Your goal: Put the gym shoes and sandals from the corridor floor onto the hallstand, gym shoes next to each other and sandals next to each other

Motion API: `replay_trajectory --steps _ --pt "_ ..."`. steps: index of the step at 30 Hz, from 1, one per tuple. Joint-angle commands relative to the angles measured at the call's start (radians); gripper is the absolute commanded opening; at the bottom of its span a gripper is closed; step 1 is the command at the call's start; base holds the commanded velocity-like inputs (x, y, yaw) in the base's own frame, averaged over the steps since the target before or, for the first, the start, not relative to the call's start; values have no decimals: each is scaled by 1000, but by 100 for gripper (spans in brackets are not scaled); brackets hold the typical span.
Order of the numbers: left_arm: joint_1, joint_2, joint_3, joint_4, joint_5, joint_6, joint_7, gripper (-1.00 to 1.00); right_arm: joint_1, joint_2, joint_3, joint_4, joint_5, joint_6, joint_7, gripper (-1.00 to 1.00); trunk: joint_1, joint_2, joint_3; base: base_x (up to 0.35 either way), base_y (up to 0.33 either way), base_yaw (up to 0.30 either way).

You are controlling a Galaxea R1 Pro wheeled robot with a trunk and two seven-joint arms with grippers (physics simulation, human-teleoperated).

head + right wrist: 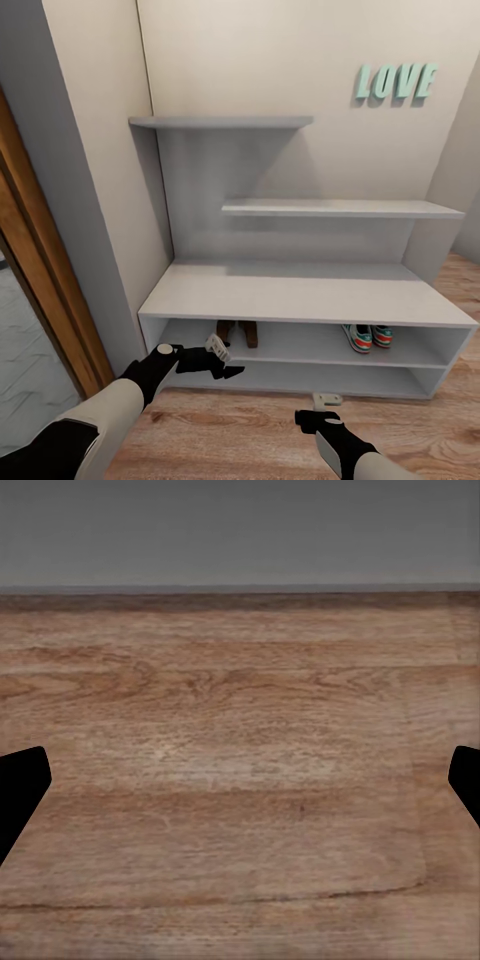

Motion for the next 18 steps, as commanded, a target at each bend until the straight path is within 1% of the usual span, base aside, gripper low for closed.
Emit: replay_trajectory --steps 1,7,12,18 --pt "-1 0 3 0 -11 -9 0 100 0 0 8 -2 -10 5 -5 100 0 0 -3 0 0 0" --pt "-1 0 3 0 -11 -9 0 100 0 0 8 -1 -10 5 -5 100 0 0 -12 0 0 0" --pt "-1 0 4 0 -11 -9 0 100 0 0 8 37 -10 5 -5 100 0 0 -21 0 0 0" --pt "-1 0 4 0 -11 -9 0 100 0 0 7 50 -10 5 -5 100 0 0 -26 0 0 0"
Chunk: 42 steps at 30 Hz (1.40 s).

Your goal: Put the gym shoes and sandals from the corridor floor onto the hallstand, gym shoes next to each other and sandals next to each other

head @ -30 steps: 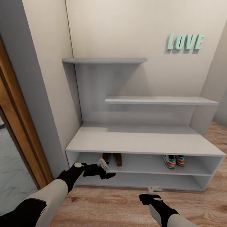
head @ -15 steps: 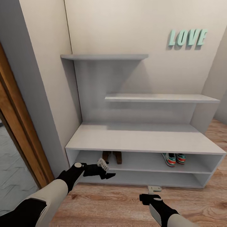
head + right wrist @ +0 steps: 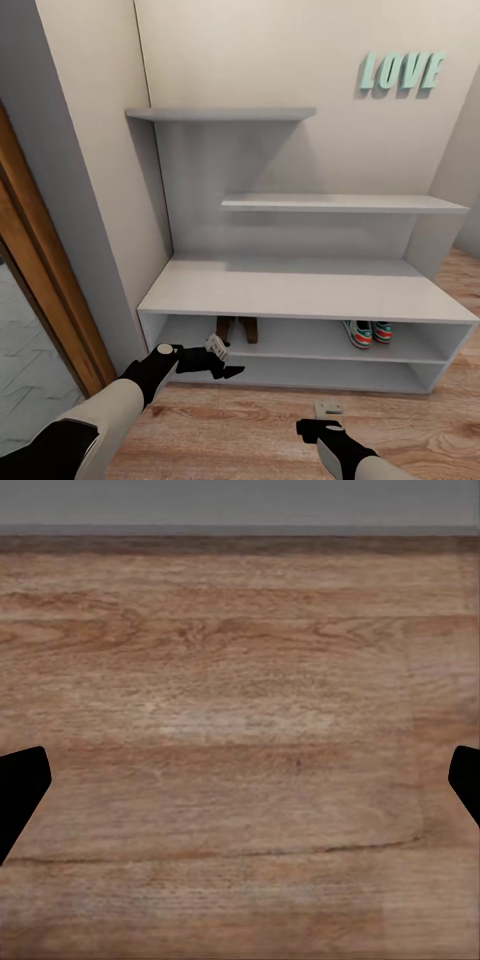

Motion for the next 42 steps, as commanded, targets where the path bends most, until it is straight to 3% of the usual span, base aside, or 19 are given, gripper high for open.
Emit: replay_trajectory --steps 1,10,42 --pt "-1 0 3 0 -11 -9 0 100 0 0 8 -1 -10 6 -5 100 0 0 -1 0 0 0" --pt "-1 0 3 0 -11 -9 0 100 0 -8 7 66 -9 5 -5 100 0 0 -2 0 0 0" --pt "-1 0 3 0 -11 -9 0 100 0 -8 7 74 -9 5 -5 100 0 0 -2 0 0 0"
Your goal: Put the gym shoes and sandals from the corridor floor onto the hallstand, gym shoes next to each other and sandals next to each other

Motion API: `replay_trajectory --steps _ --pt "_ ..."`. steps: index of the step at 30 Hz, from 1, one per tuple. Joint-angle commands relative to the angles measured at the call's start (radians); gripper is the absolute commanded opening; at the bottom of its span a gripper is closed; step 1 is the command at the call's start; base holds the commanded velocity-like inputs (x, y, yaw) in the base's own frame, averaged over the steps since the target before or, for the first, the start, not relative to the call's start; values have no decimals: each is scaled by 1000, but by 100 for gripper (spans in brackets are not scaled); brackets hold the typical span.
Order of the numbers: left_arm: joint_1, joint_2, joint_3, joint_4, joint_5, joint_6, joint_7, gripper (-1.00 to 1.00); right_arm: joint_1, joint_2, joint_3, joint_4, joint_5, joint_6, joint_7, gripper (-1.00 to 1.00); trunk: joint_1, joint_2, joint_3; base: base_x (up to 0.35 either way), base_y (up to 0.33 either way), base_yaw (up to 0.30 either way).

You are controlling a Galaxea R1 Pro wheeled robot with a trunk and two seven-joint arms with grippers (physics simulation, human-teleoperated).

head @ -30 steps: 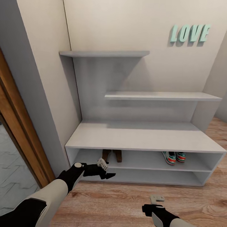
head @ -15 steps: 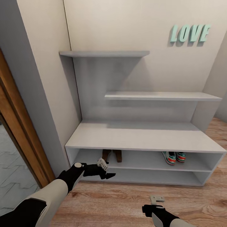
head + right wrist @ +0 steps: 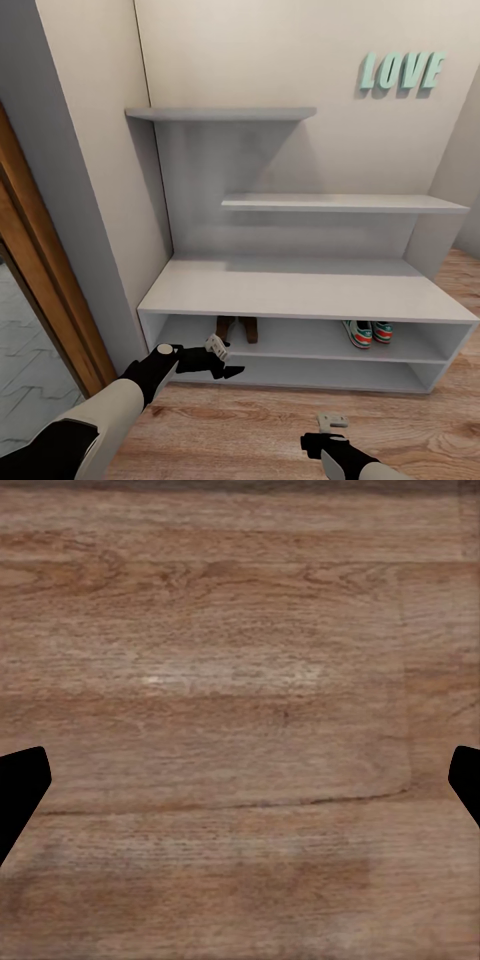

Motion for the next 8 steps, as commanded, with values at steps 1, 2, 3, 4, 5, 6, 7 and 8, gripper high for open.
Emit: replay_trajectory --steps 1,2,3,4,5,6,7,8 --pt "0 0 3 0 -11 -9 0 100 0 0 8 -2 -10 5 -4 100 0 0 -1 0 0 0" --pt "0 0 3 0 -11 -9 0 100 0 0 8 -2 -10 5 -4 100 0 0 -1 0 0 0" --pt "0 0 3 0 -11 -9 0 100 0 0 8 -2 -10 5 -4 100 0 0 -1 0 0 0" --pt "0 0 3 0 -11 -9 0 100 0 0 8 -2 -10 5 -4 100 0 0 -1 0 0 0" --pt "0 0 3 -1 -11 -9 0 100 0 0 8 -2 -10 5 -4 100 0 0 -1 0 0 0" --pt "0 0 3 -1 -11 -9 0 100 0 0 8 -2 -10 5 -4 100 0 0 -1 0 0 0" --pt "0 0 3 0 -11 -9 0 100 0 0 8 -2 -10 5 -4 100 0 0 -1 0 0 0" --pt "0 0 3 0 -11 -9 0 100 0 0 8 -2 -10 5 -4 100 0 0 -1 0 0 0"
